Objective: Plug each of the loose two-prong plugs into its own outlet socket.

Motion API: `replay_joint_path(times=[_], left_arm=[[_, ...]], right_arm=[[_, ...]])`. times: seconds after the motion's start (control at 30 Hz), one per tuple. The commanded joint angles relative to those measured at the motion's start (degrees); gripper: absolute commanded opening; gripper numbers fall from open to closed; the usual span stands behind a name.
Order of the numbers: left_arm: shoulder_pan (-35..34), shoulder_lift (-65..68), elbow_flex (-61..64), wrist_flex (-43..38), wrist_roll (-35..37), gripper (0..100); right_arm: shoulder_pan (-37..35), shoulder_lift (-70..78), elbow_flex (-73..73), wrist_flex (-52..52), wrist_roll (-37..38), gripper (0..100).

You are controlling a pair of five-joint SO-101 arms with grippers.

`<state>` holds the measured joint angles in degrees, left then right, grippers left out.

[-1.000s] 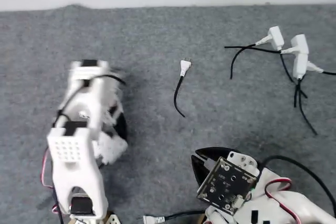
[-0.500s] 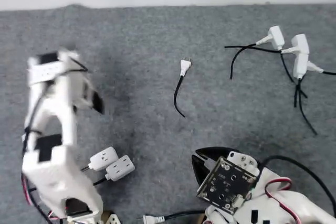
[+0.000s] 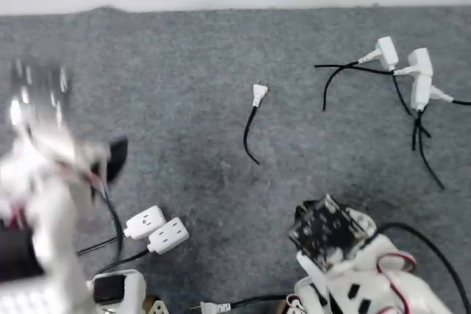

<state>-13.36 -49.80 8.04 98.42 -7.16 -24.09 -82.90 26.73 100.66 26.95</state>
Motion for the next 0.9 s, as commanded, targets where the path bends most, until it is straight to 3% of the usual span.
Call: replay_joint_path(times=[0.0, 0.13, 0.27, 0.43, 0.7, 0.87], left_arm=[[0.3, -22.5, 23.3, -3.7, -2.3, 29], [0.2, -40.1, 39.2, -9.5, -5.7, 29], [0.2, -56.2, 46.5, -11.9, -8.5, 29], [-1.3, -51.0, 48.8, -17.2, -10.8, 29], [-10.7, -54.9, 71.3, -32.4, -10.5, 29], [-11.1, -54.8, 87.2, -38.2, -10.5, 29]], right_arm=[[0.7, -11.2, 9.8, 1.5, -0.1, 1.4], [3.1, -21.8, 14.6, -0.4, 2.9, 1.0], [6.5, -19.9, 15.4, -0.4, 6.7, 1.0], [14.9, -21.3, 24.4, -5.8, 6.1, 1.5], [31.3, -21.1, 43.1, -23.4, 3.5, 1.2], [32.8, -21.1, 59.5, -34.8, 3.4, 1.1]])
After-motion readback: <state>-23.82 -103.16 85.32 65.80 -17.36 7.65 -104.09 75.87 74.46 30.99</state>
